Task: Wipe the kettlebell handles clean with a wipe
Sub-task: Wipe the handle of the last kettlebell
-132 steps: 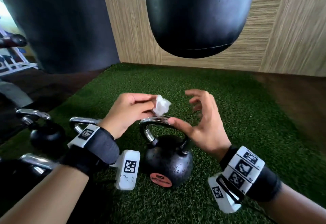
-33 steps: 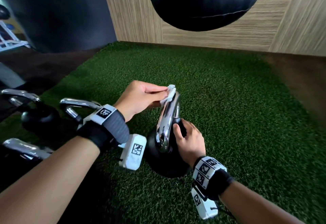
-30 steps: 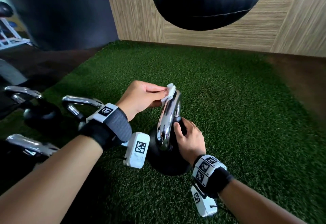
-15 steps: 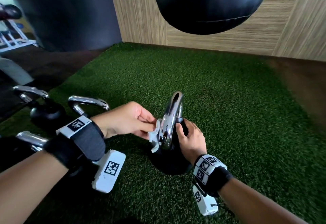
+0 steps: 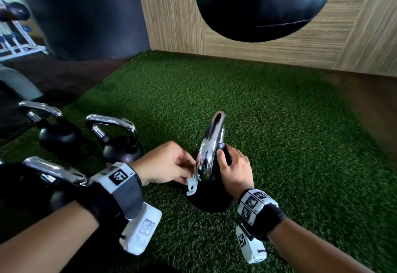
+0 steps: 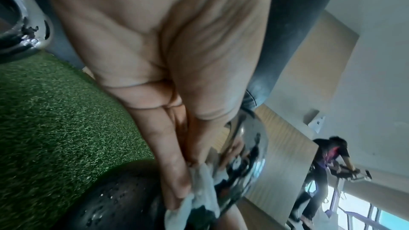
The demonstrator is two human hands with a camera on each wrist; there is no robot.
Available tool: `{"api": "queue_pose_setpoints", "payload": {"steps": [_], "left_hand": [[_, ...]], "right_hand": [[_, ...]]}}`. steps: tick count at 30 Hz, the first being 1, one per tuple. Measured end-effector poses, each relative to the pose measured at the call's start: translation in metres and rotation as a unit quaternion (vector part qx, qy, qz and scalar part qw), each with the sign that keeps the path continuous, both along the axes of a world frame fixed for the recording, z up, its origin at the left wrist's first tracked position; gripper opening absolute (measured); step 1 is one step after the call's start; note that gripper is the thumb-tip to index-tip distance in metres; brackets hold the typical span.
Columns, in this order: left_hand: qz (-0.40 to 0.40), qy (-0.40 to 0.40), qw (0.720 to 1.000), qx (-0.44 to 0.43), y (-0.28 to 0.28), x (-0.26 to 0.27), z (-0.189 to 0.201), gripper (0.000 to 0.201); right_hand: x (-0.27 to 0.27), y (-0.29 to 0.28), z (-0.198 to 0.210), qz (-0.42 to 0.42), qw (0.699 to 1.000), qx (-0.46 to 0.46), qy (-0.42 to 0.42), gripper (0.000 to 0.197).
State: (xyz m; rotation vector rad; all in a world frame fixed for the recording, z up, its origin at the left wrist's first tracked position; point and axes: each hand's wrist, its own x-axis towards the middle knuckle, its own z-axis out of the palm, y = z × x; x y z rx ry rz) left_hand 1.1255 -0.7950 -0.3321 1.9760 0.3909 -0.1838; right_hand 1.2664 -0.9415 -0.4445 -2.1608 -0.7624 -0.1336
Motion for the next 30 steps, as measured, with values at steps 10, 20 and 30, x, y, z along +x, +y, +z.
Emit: {"api": "queue_pose_setpoints", "payload": {"steps": [10,20,30], "left_hand": [[0.064,-0.042,0.991,0.107,0.015,-0.011,0.016,0.020],[0.066,-0.211,0.969,-0.113,0.002,-0.014,0.092,0.025],[0.094,-0.218,0.965,-0.108,-0.016,0.006,0.078,0.040]], "right_hand": [[-0.008,-0.034,0.049,-0.079,0.996,0.024,0.017,0.039],[-0.056,-0.042,0.147,0.157,0.950,0.225,-0.147,0.053],[-0.045,-0.036,0.136,0.170,0.931,0.320,0.030,0.029]]}}
